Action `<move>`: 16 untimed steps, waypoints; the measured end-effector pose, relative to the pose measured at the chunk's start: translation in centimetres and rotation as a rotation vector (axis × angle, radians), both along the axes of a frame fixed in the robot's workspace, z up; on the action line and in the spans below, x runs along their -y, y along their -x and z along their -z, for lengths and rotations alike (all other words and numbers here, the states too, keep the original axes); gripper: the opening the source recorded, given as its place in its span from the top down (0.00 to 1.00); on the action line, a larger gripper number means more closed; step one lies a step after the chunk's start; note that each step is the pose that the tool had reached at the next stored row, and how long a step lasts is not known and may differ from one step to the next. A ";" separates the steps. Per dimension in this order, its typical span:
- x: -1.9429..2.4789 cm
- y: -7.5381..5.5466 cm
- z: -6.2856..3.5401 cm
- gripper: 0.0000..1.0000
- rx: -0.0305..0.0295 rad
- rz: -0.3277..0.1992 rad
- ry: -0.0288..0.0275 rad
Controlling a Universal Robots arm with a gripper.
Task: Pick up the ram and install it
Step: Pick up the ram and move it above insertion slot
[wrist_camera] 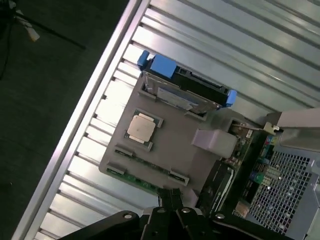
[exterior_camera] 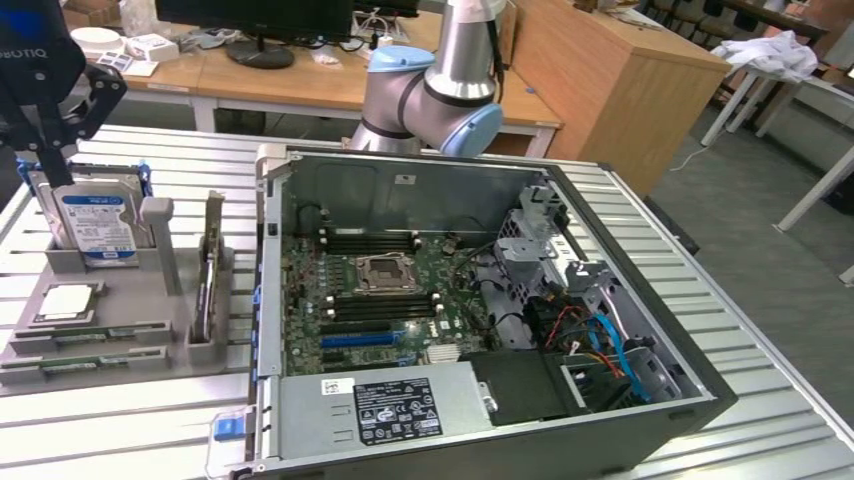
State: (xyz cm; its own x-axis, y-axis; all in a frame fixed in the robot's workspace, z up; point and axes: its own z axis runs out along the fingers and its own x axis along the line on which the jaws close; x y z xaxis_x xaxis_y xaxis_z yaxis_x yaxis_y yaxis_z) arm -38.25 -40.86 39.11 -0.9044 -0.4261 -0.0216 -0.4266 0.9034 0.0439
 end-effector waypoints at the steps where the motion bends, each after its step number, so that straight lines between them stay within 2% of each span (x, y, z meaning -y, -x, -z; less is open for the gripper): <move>1: 0.00 0.0 0.01 0.89 0.0000 -0.018 0.0001; 16: 0.00 0.0 0.12 0.89 0.0000 -0.290 0.0017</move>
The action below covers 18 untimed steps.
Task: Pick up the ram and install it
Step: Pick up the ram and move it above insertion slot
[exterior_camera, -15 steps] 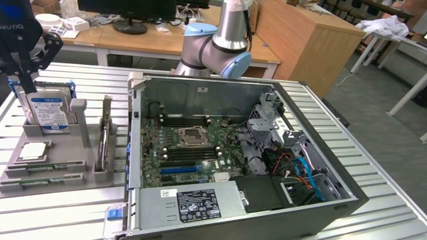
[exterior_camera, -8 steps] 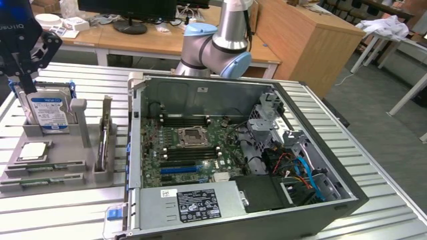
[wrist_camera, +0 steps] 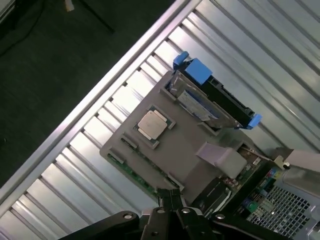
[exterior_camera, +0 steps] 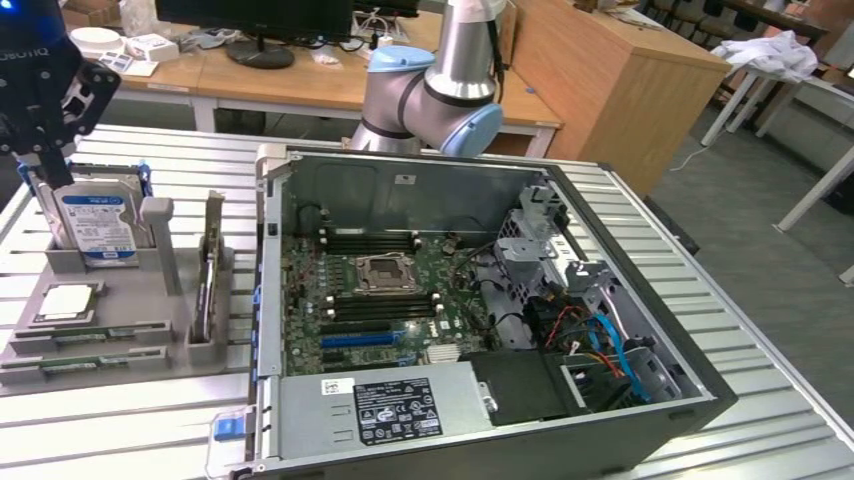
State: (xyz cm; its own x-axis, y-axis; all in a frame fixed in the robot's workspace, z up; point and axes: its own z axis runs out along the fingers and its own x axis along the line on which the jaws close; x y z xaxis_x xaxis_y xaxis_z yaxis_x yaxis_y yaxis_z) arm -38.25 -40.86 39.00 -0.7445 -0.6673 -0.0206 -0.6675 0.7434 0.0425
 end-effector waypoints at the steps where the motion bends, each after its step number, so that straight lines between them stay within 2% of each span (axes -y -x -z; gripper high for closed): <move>1: 0.00 0.0 0.01 0.89 0.0000 -0.018 0.0001; 18: 0.00 0.0 0.15 0.89 0.0000 -0.328 0.0012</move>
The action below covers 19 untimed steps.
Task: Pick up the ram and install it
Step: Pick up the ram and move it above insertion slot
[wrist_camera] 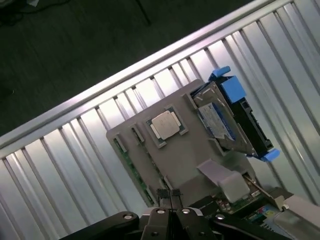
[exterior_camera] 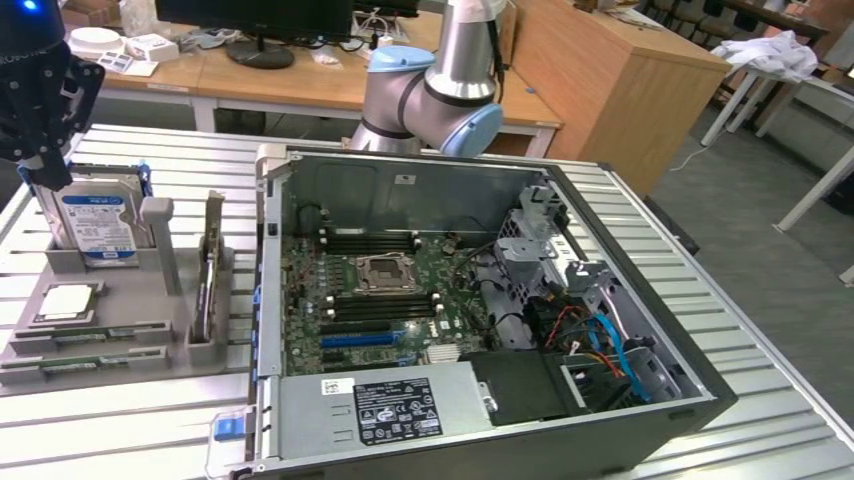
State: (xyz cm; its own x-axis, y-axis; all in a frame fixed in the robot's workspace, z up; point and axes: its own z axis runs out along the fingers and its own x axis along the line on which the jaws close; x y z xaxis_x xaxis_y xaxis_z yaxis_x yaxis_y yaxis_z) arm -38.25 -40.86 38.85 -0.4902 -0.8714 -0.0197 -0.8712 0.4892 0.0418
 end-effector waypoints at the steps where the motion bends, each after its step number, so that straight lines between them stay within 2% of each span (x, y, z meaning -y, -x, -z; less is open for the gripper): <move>1: 0.00 0.0 0.01 0.89 0.0000 -0.018 0.0001; 19: 0.00 0.0 0.21 0.89 0.0000 -0.346 0.0003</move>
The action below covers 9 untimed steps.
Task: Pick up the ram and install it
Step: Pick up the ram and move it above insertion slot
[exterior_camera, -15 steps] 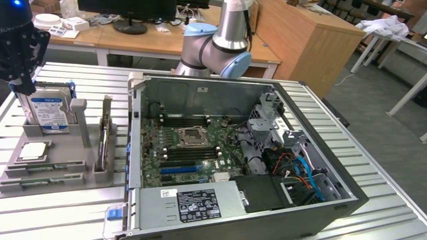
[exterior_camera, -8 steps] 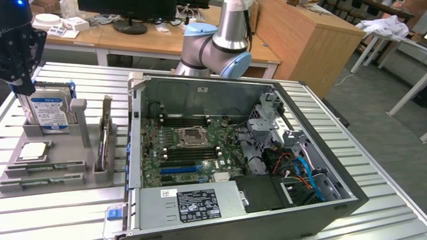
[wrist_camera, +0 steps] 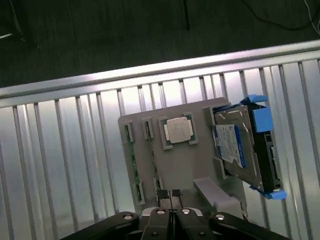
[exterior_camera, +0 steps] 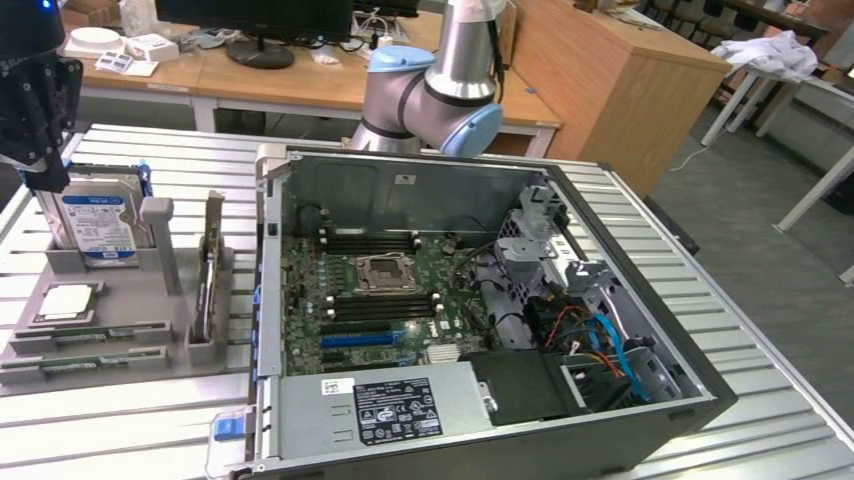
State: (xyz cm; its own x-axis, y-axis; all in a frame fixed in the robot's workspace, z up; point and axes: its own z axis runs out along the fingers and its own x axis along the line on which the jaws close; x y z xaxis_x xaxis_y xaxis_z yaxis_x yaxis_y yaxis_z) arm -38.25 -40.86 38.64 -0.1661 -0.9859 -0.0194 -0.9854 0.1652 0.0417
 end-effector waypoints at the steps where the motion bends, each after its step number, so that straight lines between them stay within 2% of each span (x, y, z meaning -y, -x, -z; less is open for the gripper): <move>1: 0.00 0.0 0.02 0.89 0.0001 -0.018 0.0000; 3: 0.00 0.0 0.03 0.89 -0.0001 -0.053 0.0001; 9: 0.00 0.0 0.03 0.89 0.0001 -0.058 0.0000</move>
